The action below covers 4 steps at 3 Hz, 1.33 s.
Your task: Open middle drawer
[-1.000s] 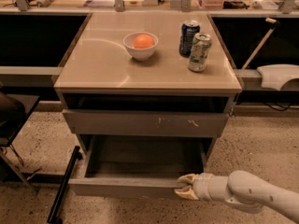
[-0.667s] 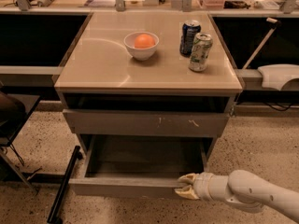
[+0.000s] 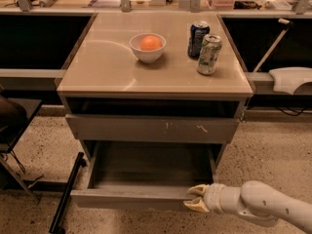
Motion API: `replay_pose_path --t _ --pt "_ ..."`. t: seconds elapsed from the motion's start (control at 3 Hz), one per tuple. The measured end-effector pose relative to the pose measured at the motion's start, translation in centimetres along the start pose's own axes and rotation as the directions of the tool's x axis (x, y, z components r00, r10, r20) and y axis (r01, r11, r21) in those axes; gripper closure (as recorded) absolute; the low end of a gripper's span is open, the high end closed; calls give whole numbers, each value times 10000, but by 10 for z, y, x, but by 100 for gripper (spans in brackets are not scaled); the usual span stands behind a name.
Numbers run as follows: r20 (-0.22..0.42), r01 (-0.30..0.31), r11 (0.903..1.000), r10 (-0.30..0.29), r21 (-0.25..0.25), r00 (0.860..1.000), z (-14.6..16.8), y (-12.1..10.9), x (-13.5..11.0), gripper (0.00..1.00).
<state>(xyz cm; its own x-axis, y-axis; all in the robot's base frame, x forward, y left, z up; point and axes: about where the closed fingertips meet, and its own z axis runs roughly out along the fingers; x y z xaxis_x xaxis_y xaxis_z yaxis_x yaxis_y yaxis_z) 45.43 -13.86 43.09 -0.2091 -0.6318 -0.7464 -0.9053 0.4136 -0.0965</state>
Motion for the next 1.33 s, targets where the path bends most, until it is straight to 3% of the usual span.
replay_pose_path --t 1.33 --pt "-147 -2 9994 -3 -345 9999 -14 24 11 100"
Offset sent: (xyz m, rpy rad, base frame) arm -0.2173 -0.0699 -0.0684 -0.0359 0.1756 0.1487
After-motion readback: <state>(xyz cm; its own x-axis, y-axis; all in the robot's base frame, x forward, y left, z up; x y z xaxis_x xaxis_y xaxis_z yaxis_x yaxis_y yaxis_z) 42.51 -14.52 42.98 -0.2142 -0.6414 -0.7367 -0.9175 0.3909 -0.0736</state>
